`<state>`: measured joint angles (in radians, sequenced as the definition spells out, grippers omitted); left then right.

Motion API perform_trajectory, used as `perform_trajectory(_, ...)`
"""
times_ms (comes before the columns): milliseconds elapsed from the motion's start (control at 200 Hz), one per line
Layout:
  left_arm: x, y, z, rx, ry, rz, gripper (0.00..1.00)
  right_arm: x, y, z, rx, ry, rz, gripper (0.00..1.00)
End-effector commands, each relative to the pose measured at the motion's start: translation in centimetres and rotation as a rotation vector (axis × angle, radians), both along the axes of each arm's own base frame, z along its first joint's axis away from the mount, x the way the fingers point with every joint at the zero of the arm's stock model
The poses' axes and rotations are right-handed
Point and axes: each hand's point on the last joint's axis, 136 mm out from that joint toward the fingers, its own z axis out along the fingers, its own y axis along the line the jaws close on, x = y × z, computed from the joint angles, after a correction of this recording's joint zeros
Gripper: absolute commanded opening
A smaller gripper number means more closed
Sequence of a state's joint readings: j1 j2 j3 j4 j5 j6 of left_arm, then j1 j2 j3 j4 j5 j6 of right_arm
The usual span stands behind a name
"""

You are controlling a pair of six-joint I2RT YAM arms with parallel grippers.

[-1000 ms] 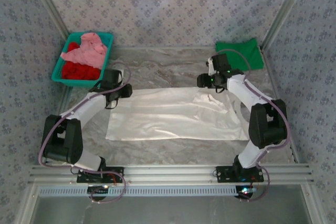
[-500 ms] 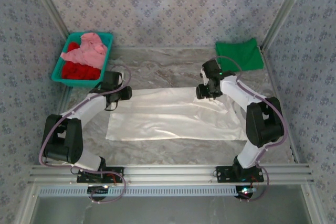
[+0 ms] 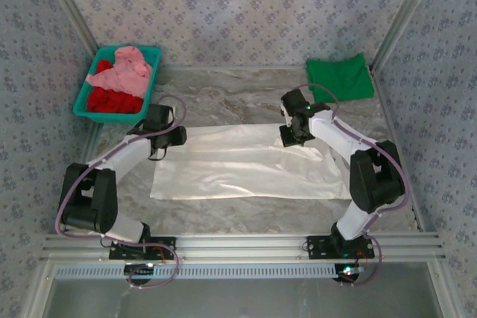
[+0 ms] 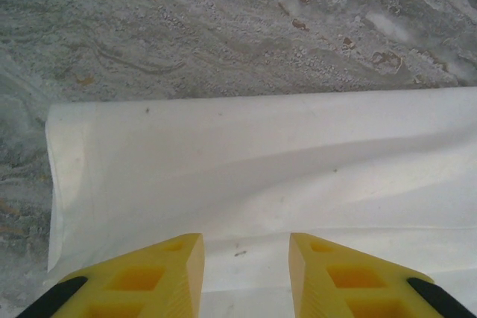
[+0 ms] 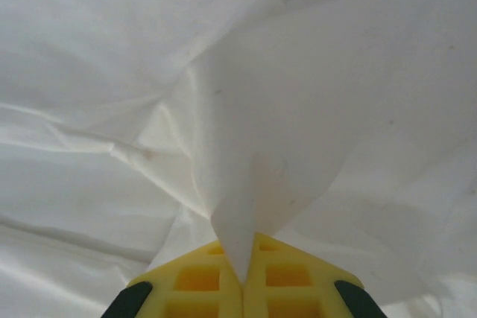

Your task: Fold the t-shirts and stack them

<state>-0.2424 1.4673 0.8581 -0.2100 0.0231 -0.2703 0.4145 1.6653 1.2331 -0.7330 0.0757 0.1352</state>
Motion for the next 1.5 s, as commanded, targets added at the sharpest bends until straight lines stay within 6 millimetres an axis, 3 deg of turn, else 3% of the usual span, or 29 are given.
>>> perform_trajectory(0, -0.2, 0.7, 1.1, 0.024, -0.034, 0.008, 0.35, -1.6, 0.4, 1.0, -0.054, -0.001, 0.065, 0.06)
perform_trajectory(215, -0.4, 1.4, 0.6, 0.033, -0.021, 0.021, 0.35, -4.7, 1.6, 0.5, -0.158, 0.062, 0.156, 0.05)
perform_trajectory(390, 0.0, 1.3, -0.2, 0.028, -0.006, 0.025, 0.35, -6.8, 3.2, -1.8, -0.185, 0.129, 0.250, 0.12)
perform_trajectory(530, 0.4, 1.0, -0.6, 0.013, 0.009, 0.018, 0.35, -7.3, 3.0, -2.3, -0.191, 0.166, 0.179, 0.11)
perform_trajectory(575, 0.5, 0.9, -0.8, 0.014, 0.010, 0.014, 0.35, -7.3, 3.4, -2.1, -0.129, 0.169, 0.151, 0.19)
perform_trajectory(640, 0.6, 0.9, -0.9, 0.015, 0.009, 0.014, 0.35, -7.4, 5.3, -1.2, 0.006, 0.164, 0.163, 0.21)
perform_trajectory(660, 0.7, 0.9, -0.9, 0.014, 0.010, 0.013, 0.35, -8.2, 5.3, -1.7, 0.022, 0.185, 0.168, 0.23)
perform_trajectory(755, 0.8, 0.9, -1.1, 0.015, 0.015, 0.011, 0.35, -8.9, 6.3, -0.9, 0.096, 0.192, 0.205, 0.41)
perform_trajectory(844, 1.0, 0.9, -1.2, 0.015, 0.012, 0.014, 0.35, -8.4, 5.2, -0.6, 0.092, 0.179, 0.159, 0.42)
perform_trajectory(964, 1.2, 0.6, -1.2, 0.000, 0.011, 0.008, 0.35, -6.6, 2.3, 0.4, 0.243, 0.156, -0.069, 0.43)
perform_trajectory(1099, 1.1, 0.7, -1.1, 0.006, 0.010, 0.005, 0.35, -6.0, -4.8, -0.4, 0.335, 0.127, -0.435, 0.43)
perform_trajectory(1184, 1.0, 0.8, -1.0, 0.007, 0.007, 0.003, 0.35, -6.8, -7.3, -1.6, 0.421, 0.157, -0.576, 0.42)
perform_trajectory(1369, 0.8, 0.4, -1.1, -0.008, 0.020, -0.013, 0.35, -8.2, -8.7, -3.7, 0.446, 0.211, -0.662, 0.42)
perform_trajectory(1494, 0.8, 0.3, -1.1, -0.018, 0.021, -0.013, 0.35, -8.1, -8.9, -5.0, 0.458, 0.218, -0.670, 0.42)
